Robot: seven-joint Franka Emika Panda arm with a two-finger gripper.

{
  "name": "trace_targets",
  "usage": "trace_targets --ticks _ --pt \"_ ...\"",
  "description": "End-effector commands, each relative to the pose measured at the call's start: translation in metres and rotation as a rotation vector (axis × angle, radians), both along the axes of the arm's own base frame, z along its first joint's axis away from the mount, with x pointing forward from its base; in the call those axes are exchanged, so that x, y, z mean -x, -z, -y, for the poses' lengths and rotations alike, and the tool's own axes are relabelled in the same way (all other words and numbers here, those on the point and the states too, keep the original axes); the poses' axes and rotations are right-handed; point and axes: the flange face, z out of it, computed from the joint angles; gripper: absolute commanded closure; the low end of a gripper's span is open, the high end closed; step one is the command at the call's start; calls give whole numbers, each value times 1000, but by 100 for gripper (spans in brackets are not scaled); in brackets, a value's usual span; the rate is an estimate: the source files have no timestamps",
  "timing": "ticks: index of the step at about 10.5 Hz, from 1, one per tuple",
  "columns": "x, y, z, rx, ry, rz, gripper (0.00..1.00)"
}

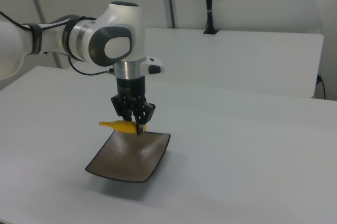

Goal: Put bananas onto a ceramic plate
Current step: 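Lift the banana and carry it over the brown plate, then lower the banana into the plate and open the gripper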

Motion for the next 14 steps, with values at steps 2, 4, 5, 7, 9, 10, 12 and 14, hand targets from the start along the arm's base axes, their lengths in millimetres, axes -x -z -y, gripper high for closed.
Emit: trace_targets --ticks 2,4,5,7,9,10,12,14 --pt "8 -1 -5 -24 -23 -6 0" --pt "7 -3 -5 -23 -23 -1 0" --pt "6 -9 -6 -14 -28 13 0" --pt "-4 -35 -12 -1 -32 70 0" --pt "-10 -48 -35 3 -71 99 0" --pt "-10 -50 -42 1 -71 103 0" --pt "-10 -67 -77 2 -45 182 0" --pt "-8 -74 -109 0 -41 202 0"
